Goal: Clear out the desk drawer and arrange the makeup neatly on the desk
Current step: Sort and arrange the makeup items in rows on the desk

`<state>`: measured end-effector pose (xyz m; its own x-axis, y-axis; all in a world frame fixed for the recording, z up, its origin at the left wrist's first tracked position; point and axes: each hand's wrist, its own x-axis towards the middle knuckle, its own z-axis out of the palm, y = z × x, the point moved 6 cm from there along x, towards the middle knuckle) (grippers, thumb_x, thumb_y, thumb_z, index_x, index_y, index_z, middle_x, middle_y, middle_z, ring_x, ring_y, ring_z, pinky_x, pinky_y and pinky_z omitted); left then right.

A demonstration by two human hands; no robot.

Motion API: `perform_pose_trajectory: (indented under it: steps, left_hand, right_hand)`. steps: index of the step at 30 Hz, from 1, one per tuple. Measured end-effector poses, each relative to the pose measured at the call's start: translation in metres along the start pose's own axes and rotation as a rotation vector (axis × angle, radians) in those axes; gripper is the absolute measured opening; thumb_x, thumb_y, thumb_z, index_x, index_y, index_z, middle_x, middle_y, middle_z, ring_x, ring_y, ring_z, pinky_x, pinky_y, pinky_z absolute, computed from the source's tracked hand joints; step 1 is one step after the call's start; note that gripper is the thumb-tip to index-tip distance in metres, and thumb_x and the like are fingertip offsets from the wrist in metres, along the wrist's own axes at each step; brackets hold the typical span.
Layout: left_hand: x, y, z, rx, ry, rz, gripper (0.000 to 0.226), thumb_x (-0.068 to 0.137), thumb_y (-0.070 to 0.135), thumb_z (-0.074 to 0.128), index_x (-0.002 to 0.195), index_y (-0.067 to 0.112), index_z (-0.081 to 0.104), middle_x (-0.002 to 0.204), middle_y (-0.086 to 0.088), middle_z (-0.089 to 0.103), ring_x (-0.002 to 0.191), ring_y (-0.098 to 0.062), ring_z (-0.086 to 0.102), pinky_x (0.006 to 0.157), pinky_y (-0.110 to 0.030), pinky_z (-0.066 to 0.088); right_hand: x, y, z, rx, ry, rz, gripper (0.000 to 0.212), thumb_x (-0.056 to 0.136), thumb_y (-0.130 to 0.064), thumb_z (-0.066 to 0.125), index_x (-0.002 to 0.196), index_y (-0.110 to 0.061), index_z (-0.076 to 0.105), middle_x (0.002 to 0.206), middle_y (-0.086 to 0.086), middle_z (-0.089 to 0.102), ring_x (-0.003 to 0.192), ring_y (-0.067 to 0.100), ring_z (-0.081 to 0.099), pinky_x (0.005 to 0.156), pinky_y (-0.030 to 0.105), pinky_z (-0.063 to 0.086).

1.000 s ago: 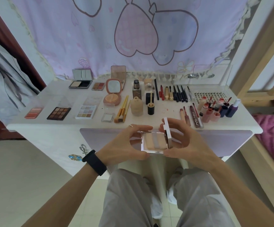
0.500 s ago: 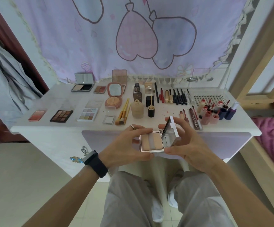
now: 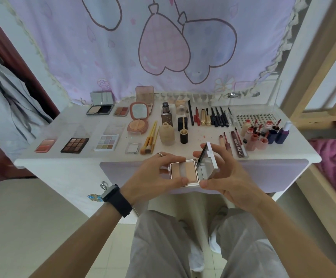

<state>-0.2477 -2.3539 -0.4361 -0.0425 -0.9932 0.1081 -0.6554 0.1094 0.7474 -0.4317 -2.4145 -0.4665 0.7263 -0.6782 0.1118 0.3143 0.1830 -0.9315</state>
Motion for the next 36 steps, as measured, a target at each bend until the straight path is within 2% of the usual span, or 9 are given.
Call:
perform_pose_trajectory:
  steps: [6,10,14,21,23,25,29,33,36]
  left_hand:
    - [-0.002,-0.002,-0.002,0.061,-0.068,-0.053,0.072,0.071,0.064,0.074,0.136,0.044,0.049,0.131,0.017,0.055,0.116,0.004,0.050,0.098,-0.025,0.049]
    - [-0.002,0.006,-0.003,0.228,-0.142,-0.045,0.090,0.073,0.061,0.076,0.149,0.033,0.038,0.137,0.010,0.049,0.122,-0.007,0.043,0.103,-0.029,0.042]
    - [-0.002,0.015,-0.006,0.380,-0.178,-0.015,0.086,0.077,0.056,0.077,0.149,0.027,0.040,0.130,0.006,0.045,0.116,-0.010,0.038,0.095,-0.022,0.038]
    - [-0.011,0.015,-0.016,0.440,-0.179,-0.022,0.084,0.075,0.052,0.079,0.147,0.026,0.043,0.127,0.007,0.046,0.115,-0.011,0.042,0.099,-0.026,0.042]
    - [-0.016,0.012,-0.024,0.438,-0.153,-0.016,0.083,0.074,0.052,0.080,0.145,0.029,0.044,0.125,0.007,0.047,0.114,-0.011,0.043,0.098,-0.024,0.041]
    - [-0.022,0.008,-0.032,0.446,-0.125,-0.013,0.083,0.072,0.055,0.079,0.144,0.032,0.044,0.126,0.008,0.048,0.116,-0.010,0.044,0.097,-0.023,0.040]
    - [-0.039,-0.010,-0.055,0.456,-0.071,-0.063,0.086,0.068,0.063,0.076,0.143,0.038,0.043,0.132,0.015,0.046,0.117,-0.006,0.046,0.098,-0.022,0.042]
    - [-0.065,-0.035,-0.099,0.432,0.043,-0.174,0.084,0.060,0.066,0.073,0.136,0.040,0.048,0.118,0.023,0.045,0.105,-0.002,0.051,0.087,-0.017,0.048]
    - [-0.087,-0.057,-0.142,0.376,0.196,-0.277,0.075,0.055,0.063,0.074,0.124,0.042,0.055,0.107,0.027,0.045,0.096,0.003,0.054,0.082,-0.016,0.047]
  right_hand:
    - [0.003,0.003,0.002,0.034,-0.011,0.001,0.092,0.063,-0.004,0.093,0.142,-0.029,0.051,0.144,0.008,0.055,0.114,0.038,0.066,0.084,0.041,0.059]
    - [0.007,0.002,0.007,0.036,-0.045,0.017,0.093,0.064,-0.002,0.092,0.142,-0.028,0.050,0.146,0.008,0.053,0.109,0.031,0.069,0.084,0.040,0.060]
    - [0.011,0.004,0.018,0.024,-0.085,0.024,0.089,0.066,0.002,0.090,0.141,-0.026,0.050,0.148,0.005,0.052,0.112,0.038,0.067,0.086,0.045,0.059]
    - [0.018,0.010,0.035,0.032,-0.153,0.077,0.086,0.071,0.017,0.079,0.139,-0.029,0.052,0.149,0.004,0.052,0.123,0.038,0.062,0.089,0.046,0.057]
    - [0.023,0.011,0.043,0.024,-0.182,0.085,0.087,0.072,0.016,0.080,0.141,-0.028,0.050,0.150,0.005,0.051,0.119,0.035,0.065,0.089,0.046,0.058]
    - [0.030,0.014,0.054,0.005,-0.212,0.097,0.087,0.072,0.013,0.082,0.142,-0.028,0.049,0.150,0.004,0.051,0.109,0.031,0.070,0.088,0.044,0.058]
    - [0.045,0.018,0.081,-0.060,-0.248,0.099,0.092,0.071,0.004,0.087,0.145,-0.035,0.048,0.146,0.000,0.055,0.122,0.036,0.063,0.092,0.045,0.057]
    - [0.068,0.025,0.114,-0.292,-0.259,0.118,0.096,0.069,-0.025,0.094,0.146,-0.049,0.042,0.146,-0.024,0.051,0.127,0.010,0.060,0.095,0.030,0.056]
    - [0.085,0.040,0.135,-0.463,-0.221,0.106,0.077,0.071,-0.045,0.086,0.136,-0.049,0.047,0.140,-0.026,0.054,0.120,0.001,0.061,0.097,0.026,0.054]
